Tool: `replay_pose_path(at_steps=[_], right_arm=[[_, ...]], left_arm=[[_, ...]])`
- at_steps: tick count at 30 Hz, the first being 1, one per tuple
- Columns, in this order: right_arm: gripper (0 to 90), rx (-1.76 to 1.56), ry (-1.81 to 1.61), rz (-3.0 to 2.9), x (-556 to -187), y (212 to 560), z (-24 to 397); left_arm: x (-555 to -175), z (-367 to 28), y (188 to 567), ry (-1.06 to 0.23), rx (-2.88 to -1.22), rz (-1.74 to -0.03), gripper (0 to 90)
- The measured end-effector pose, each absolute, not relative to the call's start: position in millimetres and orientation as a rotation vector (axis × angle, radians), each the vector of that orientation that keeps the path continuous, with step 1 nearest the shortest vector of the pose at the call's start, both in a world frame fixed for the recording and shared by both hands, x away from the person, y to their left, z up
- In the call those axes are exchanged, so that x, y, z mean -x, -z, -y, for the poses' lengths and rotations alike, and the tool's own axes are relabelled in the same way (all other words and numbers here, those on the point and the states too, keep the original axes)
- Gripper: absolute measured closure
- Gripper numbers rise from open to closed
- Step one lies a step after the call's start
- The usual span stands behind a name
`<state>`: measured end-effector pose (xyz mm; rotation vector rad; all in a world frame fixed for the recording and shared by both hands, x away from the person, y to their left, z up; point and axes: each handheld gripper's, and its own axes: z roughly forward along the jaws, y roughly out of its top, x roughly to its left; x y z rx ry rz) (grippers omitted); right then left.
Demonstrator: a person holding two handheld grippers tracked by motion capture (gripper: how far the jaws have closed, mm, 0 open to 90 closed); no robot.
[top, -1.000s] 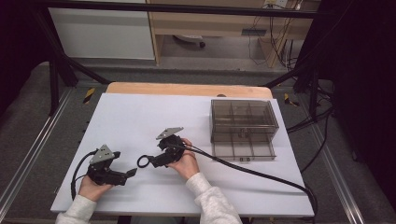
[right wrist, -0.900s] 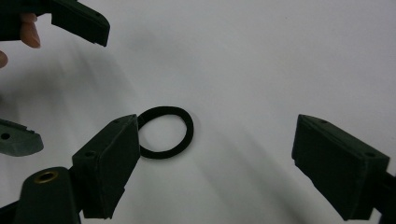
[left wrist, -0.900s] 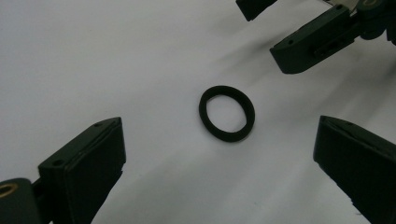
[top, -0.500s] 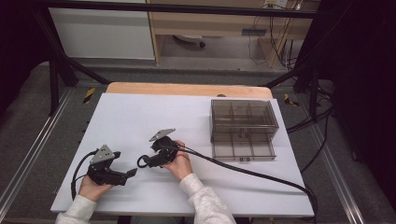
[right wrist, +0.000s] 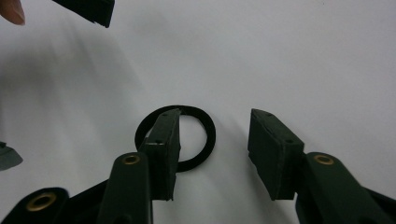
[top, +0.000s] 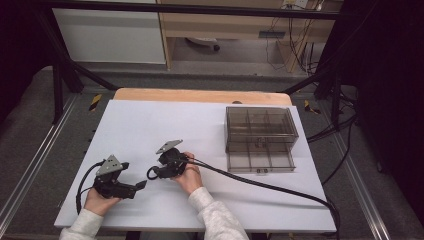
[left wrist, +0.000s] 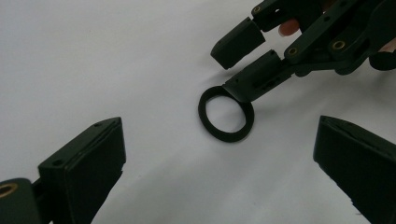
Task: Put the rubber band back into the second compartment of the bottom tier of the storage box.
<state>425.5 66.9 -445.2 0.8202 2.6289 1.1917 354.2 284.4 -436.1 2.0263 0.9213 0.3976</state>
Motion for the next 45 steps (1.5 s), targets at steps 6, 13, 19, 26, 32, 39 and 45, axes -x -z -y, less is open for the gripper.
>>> replay_pose_path(at_steps=[6, 13, 19, 26, 32, 39, 45], right_arm=[[64.0, -0.837, -1.189, -2.627, -427.4, 447.7, -68.0], [69.4, -0.836, -1.189, -2.633, -428.6, 451.4, -70.3], [73.1, -0.838, -1.182, -2.638, -427.9, 451.6, -70.9], [79.5, -0.825, -1.174, -2.641, -426.2, 451.5, -71.4], [83.0, -0.818, -1.165, -2.649, -424.5, 451.3, -71.9], [86.1, -0.812, -1.174, -2.650, -423.3, 451.3, -72.3], [86.5, -0.807, -1.173, -2.648, -422.4, 448.7, -71.9]], left_arm=[[-354.2, -284.2, 436.2, -0.396, -2.026, -0.920, 2.3], [-354.2, -284.6, 435.9, -0.396, -2.026, -0.921, 2.3], [-354.2, -284.6, 435.8, -0.396, -2.026, -0.921, 2.3], [-354.3, -284.5, 435.7, -0.398, -2.026, -0.921, 2.4], [-354.3, -284.5, 435.7, -0.398, -2.026, -0.920, 2.4], [-354.2, -284.4, 435.7, -0.398, -2.027, -0.920, 2.4], [-354.2, -284.6, 435.7, -0.400, -2.026, -0.920, 2.4]])
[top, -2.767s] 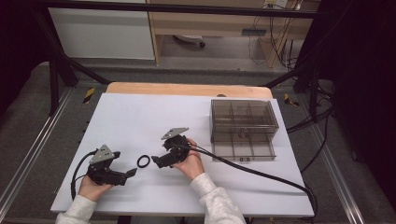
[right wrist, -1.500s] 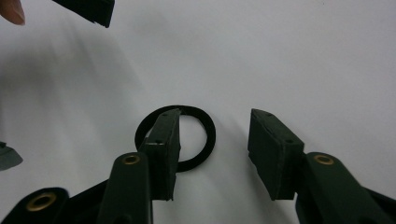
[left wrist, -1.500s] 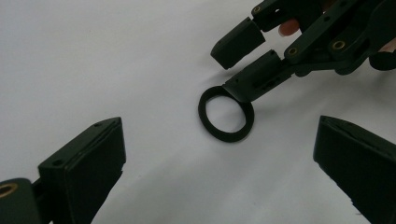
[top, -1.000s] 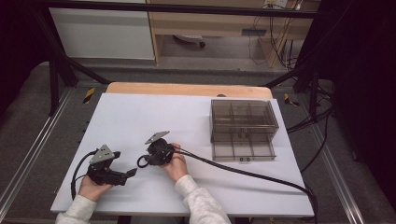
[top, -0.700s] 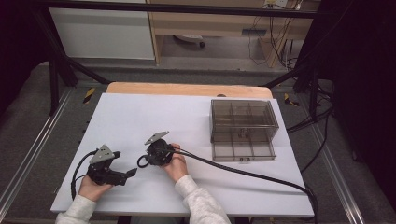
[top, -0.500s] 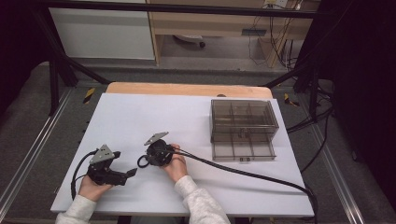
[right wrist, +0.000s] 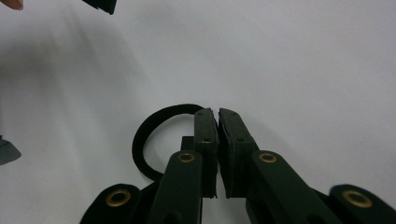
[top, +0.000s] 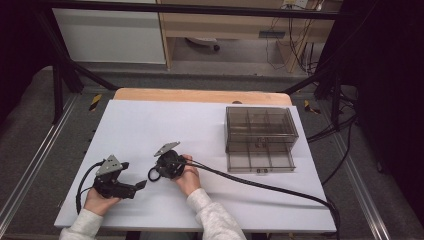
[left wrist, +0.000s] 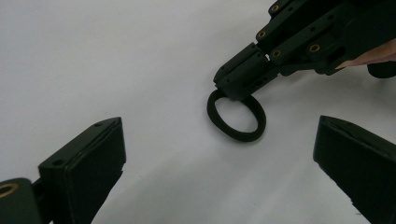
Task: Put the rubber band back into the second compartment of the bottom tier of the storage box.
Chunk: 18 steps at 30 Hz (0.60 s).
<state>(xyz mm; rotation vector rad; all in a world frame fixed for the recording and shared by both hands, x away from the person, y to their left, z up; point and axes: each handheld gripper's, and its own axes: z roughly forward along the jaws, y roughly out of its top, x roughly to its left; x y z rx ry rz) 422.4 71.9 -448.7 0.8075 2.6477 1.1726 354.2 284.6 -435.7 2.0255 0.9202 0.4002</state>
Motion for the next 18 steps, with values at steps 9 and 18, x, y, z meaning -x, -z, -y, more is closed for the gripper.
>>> replay_pose_path(at_steps=[9, 18], right_arm=[[86.6, -0.790, -1.172, -2.637, -420, 438, -69], [86.6, -0.770, -1.174, -2.628, -420, 430, -66]], left_arm=[[-354, -285, 436, -0.401, -2.027, -0.919, 2.4], [-354, -285, 435, -0.402, -2.029, -0.920, 2.4]])
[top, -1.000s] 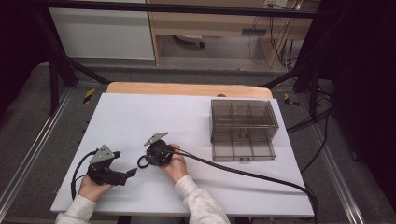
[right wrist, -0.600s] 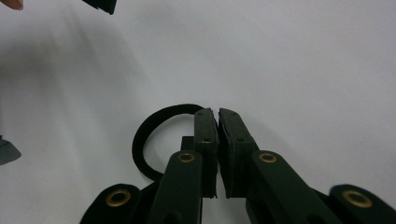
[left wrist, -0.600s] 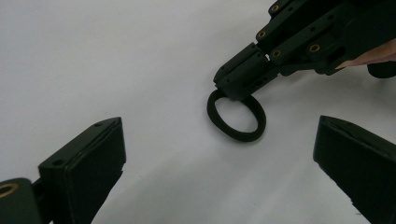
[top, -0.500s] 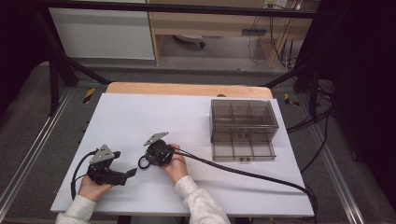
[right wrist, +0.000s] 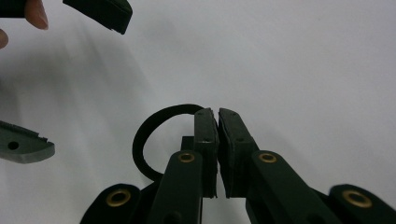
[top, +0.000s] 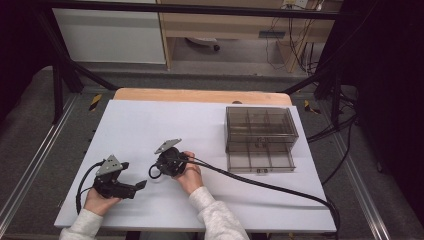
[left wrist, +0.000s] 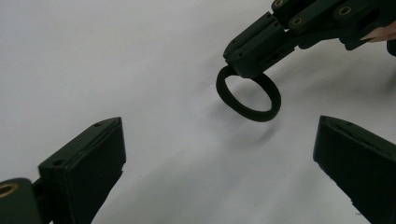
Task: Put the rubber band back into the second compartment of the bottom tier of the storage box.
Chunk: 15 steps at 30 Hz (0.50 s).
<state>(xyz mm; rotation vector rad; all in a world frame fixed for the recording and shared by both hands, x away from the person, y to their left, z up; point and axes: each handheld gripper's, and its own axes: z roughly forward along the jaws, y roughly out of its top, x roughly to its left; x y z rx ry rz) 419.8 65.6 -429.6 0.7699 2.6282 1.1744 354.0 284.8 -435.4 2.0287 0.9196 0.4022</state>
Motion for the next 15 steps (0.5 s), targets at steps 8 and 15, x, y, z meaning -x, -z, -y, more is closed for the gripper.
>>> replay_pose_path(at_steps=[8, 15], right_arm=[[86.6, -0.746, -1.156, -2.625, -418, 426, -61], [86.5, -0.759, -1.166, -2.619, -418, 423, -54]], left_arm=[[-354, -285, 435, -0.402, -2.030, -0.919, 2.4], [-354, -284, 436, -0.401, -2.030, -0.919, 2.4]])
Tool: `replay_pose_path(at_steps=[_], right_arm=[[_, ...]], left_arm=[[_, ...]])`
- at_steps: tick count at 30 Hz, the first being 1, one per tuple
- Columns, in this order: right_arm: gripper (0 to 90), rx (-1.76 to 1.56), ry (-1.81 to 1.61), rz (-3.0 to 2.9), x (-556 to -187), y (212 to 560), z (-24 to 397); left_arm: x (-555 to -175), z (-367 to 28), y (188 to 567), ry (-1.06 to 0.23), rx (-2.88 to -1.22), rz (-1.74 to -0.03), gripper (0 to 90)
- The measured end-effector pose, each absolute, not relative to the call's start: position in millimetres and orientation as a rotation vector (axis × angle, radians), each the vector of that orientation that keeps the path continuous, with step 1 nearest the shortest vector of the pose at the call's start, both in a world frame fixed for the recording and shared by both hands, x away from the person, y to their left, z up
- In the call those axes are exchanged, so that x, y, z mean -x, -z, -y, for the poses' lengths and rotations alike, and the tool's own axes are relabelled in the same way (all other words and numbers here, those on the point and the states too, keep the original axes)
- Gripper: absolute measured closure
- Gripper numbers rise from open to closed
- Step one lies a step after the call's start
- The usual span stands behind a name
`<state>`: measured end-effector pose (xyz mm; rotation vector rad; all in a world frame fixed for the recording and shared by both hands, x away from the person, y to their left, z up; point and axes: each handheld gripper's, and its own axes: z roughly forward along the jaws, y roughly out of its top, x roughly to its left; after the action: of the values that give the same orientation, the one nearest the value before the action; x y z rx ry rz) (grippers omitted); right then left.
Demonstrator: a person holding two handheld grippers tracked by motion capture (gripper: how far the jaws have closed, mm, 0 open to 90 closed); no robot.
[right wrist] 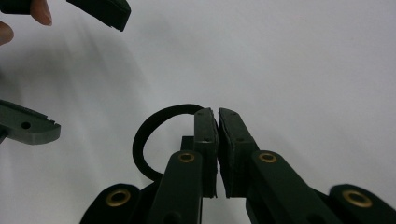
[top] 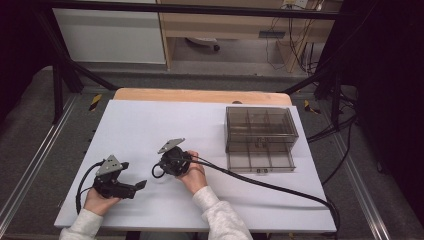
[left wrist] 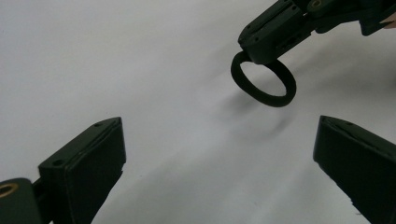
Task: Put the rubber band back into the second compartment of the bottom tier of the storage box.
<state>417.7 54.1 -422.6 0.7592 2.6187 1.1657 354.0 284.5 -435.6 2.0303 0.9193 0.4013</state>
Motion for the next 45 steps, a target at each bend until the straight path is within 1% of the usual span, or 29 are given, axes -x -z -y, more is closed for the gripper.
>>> replay_pose_path(at_steps=[45], right_arm=[[86.5, -0.802, -1.194, -2.571, -409, 403, 7]], left_arm=[[-354, -284, 436, -0.403, -2.034, -0.920, 2.4]])
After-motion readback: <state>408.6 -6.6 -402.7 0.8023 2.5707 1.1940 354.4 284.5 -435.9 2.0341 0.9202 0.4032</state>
